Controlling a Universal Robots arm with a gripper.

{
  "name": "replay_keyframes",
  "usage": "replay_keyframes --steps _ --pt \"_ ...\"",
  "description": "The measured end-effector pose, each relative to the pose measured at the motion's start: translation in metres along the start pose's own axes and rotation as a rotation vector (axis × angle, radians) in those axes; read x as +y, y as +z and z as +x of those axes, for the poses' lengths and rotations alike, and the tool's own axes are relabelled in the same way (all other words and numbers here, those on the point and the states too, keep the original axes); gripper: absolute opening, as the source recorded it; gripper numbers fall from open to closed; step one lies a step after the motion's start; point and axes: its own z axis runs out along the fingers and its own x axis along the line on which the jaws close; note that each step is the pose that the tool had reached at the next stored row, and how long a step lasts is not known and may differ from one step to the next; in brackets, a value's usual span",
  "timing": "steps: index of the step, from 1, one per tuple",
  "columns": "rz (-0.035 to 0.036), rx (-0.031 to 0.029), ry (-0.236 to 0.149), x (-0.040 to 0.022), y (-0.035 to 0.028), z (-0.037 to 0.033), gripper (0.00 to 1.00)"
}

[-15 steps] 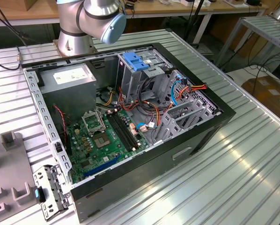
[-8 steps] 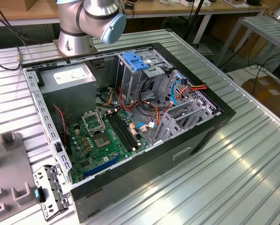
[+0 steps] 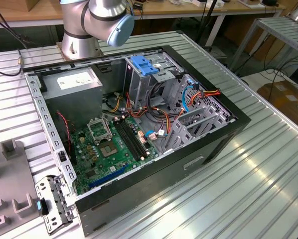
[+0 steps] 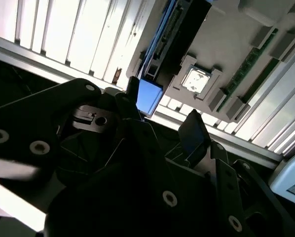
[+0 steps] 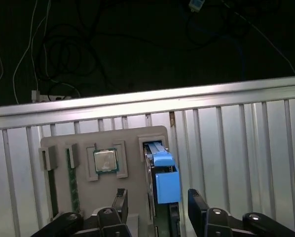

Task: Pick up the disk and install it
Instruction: 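Pick up the disk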

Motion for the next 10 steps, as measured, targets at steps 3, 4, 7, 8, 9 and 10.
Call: replay_keyframes --steps 3,4,7,8,9,10 --pt "0.0006 -0.0001 0.0 0.0 0.0001 0.0 0.6" --pt "0.0006 -0.0001 0.0 0.0 0.0001 0.0 0.6" --pt "0.0008 -0.0001 0.0 0.0 0.0001 0.0 0.6" --pt "0.0008 -0.0002 0.0 0.0 0.0001 0.0 0.6" --pt "0.0009 -0.0002 0.0 0.0 0.0001 0.0 0.6" --pt "0.001 -0.0002 0.0 0.0 0.0001 0.0 0.6"
